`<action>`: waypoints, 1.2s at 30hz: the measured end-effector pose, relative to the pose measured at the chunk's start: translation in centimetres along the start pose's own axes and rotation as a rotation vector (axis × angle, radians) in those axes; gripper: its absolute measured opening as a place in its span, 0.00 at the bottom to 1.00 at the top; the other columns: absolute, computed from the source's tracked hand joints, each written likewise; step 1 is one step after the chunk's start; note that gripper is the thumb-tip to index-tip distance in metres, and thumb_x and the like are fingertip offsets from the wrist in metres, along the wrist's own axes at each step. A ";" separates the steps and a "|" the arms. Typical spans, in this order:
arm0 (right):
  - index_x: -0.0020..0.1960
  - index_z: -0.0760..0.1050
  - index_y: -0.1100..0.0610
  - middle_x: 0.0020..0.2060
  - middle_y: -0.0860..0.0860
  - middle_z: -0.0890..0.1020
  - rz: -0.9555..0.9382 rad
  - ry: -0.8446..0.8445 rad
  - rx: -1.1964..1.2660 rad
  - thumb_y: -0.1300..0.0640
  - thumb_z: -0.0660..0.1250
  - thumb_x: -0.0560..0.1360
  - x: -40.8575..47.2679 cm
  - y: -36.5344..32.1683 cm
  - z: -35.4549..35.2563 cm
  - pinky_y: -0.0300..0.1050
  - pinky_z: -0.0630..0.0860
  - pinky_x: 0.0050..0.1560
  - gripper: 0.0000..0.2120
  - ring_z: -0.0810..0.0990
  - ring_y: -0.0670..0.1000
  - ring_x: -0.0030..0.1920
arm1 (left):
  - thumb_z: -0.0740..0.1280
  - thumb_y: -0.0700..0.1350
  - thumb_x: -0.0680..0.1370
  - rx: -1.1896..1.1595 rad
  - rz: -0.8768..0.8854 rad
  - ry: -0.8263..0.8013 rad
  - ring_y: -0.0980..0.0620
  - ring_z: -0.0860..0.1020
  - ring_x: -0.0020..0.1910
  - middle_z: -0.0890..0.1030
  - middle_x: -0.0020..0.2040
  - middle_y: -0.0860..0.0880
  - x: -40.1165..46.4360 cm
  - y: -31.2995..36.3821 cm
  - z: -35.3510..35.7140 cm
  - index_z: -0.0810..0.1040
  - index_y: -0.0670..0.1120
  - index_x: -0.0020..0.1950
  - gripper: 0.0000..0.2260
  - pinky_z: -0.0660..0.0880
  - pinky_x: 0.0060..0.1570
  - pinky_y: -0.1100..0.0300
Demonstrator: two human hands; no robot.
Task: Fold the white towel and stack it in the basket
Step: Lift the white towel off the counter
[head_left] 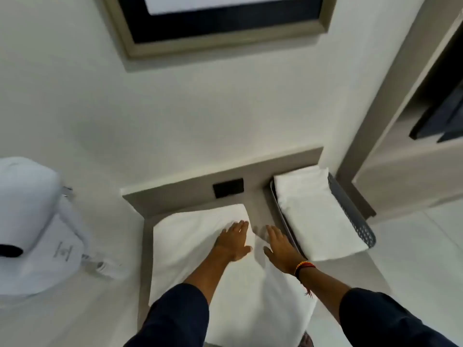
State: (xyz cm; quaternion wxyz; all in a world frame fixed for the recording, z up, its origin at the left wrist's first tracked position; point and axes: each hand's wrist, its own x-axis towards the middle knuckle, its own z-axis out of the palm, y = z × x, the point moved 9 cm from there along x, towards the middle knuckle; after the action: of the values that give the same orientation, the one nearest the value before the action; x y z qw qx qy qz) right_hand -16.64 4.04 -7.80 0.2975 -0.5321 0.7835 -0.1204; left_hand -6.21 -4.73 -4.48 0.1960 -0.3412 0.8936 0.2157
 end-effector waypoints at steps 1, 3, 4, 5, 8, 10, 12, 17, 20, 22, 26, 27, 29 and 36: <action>0.83 0.47 0.61 0.82 0.59 0.55 0.062 -0.032 0.041 0.53 0.60 0.84 -0.1 1.1 1.1 0.55 0.57 0.81 0.34 0.57 0.62 0.81 | 0.60 0.56 0.83 0.025 -0.008 -0.064 0.45 0.47 0.82 0.46 0.83 0.46 0.3 0.2 2.0 0.43 0.46 0.82 0.36 0.50 0.80 0.45; 0.83 0.48 0.58 0.81 0.59 0.60 0.145 -0.057 0.104 0.51 0.63 0.83 -0.6 2.8 2.5 0.55 0.62 0.79 0.36 0.62 0.62 0.79 | 0.59 0.57 0.83 0.119 -0.032 -0.114 0.44 0.46 0.82 0.45 0.83 0.46 0.8 0.2 5.0 0.44 0.47 0.82 0.35 0.50 0.80 0.43; 0.83 0.50 0.57 0.80 0.59 0.62 0.166 -0.060 0.102 0.50 0.66 0.82 -0.9 3.2 2.8 0.55 0.63 0.79 0.37 0.64 0.61 0.78 | 0.59 0.57 0.83 0.179 -0.045 -0.113 0.43 0.46 0.82 0.44 0.83 0.46 0.9 0.1 6.2 0.44 0.46 0.82 0.35 0.51 0.79 0.41; 0.82 0.52 0.56 0.79 0.58 0.63 0.179 -0.064 0.091 0.50 0.68 0.80 -0.8 3.7 3.3 0.54 0.64 0.78 0.38 0.65 0.61 0.78 | 0.59 0.58 0.82 0.233 -0.055 -0.108 0.42 0.47 0.82 0.45 0.83 0.44 1.3 0.3 6.9 0.45 0.46 0.82 0.36 0.52 0.79 0.39; 0.80 0.60 0.58 0.76 0.58 0.69 0.212 -0.071 0.087 0.49 0.73 0.77 -0.4 4.4 3.5 0.52 0.68 0.75 0.38 0.69 0.60 0.75 | 0.64 0.60 0.78 0.319 -0.010 -0.035 0.40 0.49 0.81 0.49 0.83 0.42 2.9 1.6 6.8 0.49 0.45 0.82 0.39 0.52 0.78 0.37; 0.75 0.68 0.58 0.71 0.58 0.75 0.207 -0.083 0.103 0.49 0.74 0.76 -0.1 4.6 3.4 0.52 0.74 0.70 0.32 0.75 0.59 0.69 | 0.68 0.59 0.75 0.322 0.116 -0.014 0.42 0.52 0.81 0.54 0.82 0.43 4.0 3.2 6.4 0.55 0.46 0.80 0.40 0.48 0.78 0.36; 0.70 0.73 0.57 0.65 0.56 0.80 0.155 -0.082 0.136 0.49 0.74 0.74 -0.2 4.1 3.1 0.52 0.79 0.63 0.27 0.80 0.58 0.62 | 0.70 0.59 0.73 0.358 0.257 -0.038 0.43 0.60 0.78 0.65 0.78 0.45 4.7 5.1 6.0 0.64 0.48 0.76 0.36 0.45 0.78 0.35; 0.68 0.76 0.50 0.59 0.49 0.83 0.104 -0.204 0.174 0.49 0.77 0.69 -1.5 5.3 2.8 0.47 0.78 0.57 0.28 0.81 0.50 0.56 | 0.72 0.59 0.72 0.526 0.302 -0.195 0.44 0.76 0.66 0.80 0.65 0.45 5.9 5.0 3.8 0.78 0.48 0.64 0.25 0.56 0.76 0.41; 0.70 0.74 0.50 0.55 0.42 0.78 0.093 -0.417 0.082 0.54 0.80 0.67 -2.6 6.2 2.6 0.38 0.72 0.52 0.33 0.75 0.45 0.53 | 0.72 0.54 0.74 0.569 0.203 -0.232 0.42 0.74 0.68 0.76 0.69 0.43 5.9 1.7 1.2 0.74 0.46 0.69 0.26 0.65 0.71 0.45; 0.65 0.78 0.50 0.49 0.46 0.79 0.096 -0.575 0.046 0.57 0.80 0.67 -3.1 6.2 1.9 0.38 0.75 0.39 0.28 0.77 0.51 0.48 | 0.72 0.53 0.76 0.559 0.121 -0.234 0.41 0.75 0.67 0.75 0.69 0.42 5.4 -0.7 -0.6 0.71 0.45 0.71 0.26 0.70 0.67 0.47; 0.49 0.83 0.56 0.39 0.52 0.82 0.086 -0.733 -0.034 0.59 0.81 0.69 -2.4 5.1 -1.8 0.44 0.78 0.33 0.11 0.80 0.54 0.39 | 0.71 0.54 0.76 0.468 0.006 -0.232 0.42 0.74 0.68 0.73 0.71 0.42 3.7 -3.5 -4.8 0.69 0.44 0.71 0.27 0.71 0.66 0.48; 0.47 0.83 0.55 0.38 0.49 0.82 0.084 -0.722 -0.049 0.58 0.81 0.69 -1.9 4.4 -3.5 0.45 0.80 0.39 0.10 0.81 0.52 0.40 | 0.71 0.53 0.76 0.439 -0.020 -0.232 0.42 0.74 0.69 0.73 0.72 0.42 3.0 -4.1 -6.4 0.69 0.43 0.72 0.28 0.71 0.68 0.48; 0.43 0.82 0.53 0.37 0.46 0.81 0.063 -0.667 -0.065 0.57 0.81 0.70 -0.6 2.3 -7.5 0.44 0.80 0.41 0.08 0.81 0.48 0.39 | 0.72 0.51 0.76 0.361 -0.081 -0.222 0.41 0.74 0.69 0.74 0.72 0.42 1.3 -5.4 -10.0 0.70 0.42 0.73 0.28 0.71 0.69 0.47; 0.45 0.80 0.68 0.34 0.53 0.78 -0.204 -0.347 -0.215 0.61 0.79 0.72 2.5 -12.1 -25.0 0.53 0.83 0.45 0.12 0.78 0.53 0.38 | 0.76 0.51 0.72 0.272 -0.258 0.109 0.40 0.76 0.63 0.76 0.67 0.41 -9.0 -9.5 -29.1 0.72 0.43 0.68 0.29 0.73 0.60 0.49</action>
State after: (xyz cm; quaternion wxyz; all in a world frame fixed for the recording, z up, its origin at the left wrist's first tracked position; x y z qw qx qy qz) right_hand -22.99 -6.33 17.31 0.3558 -0.6500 0.6709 0.0277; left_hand 0.69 -21.54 21.69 0.2174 -0.4344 0.8728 0.0472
